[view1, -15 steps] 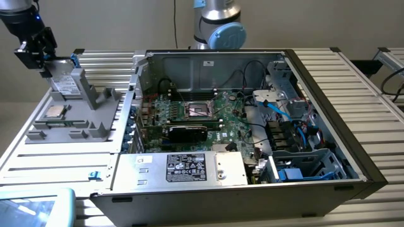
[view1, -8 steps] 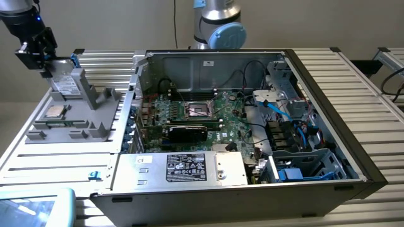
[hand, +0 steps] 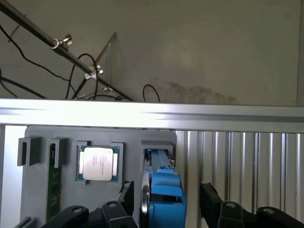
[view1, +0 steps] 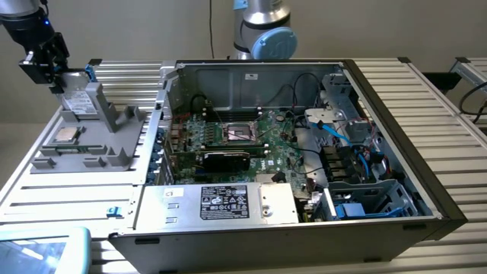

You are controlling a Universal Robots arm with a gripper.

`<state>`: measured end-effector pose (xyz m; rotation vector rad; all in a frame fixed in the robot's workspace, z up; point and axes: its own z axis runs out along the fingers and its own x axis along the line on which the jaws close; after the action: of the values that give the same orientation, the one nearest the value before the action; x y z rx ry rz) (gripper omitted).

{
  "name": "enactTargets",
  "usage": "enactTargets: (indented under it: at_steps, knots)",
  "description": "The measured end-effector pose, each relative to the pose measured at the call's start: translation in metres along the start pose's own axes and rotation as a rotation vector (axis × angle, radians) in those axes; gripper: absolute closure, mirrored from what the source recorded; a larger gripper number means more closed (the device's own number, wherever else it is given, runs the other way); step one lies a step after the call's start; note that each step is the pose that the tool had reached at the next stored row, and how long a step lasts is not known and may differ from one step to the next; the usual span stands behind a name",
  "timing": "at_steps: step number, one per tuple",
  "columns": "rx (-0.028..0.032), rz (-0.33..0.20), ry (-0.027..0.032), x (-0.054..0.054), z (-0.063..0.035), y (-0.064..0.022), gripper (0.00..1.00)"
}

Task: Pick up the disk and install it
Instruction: 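Pick up the disk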

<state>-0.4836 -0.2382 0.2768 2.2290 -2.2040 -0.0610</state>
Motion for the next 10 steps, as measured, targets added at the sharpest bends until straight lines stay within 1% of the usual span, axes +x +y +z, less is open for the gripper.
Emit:
enactTargets:
  at_steps: [6,10]
  knots:
    - [0.0,0.0,-0.0002,0.0,0.0,0.0,0.34]
    - [0.0,0.002,-0.0025,0.0004,0.0,-0.0005,0.34]
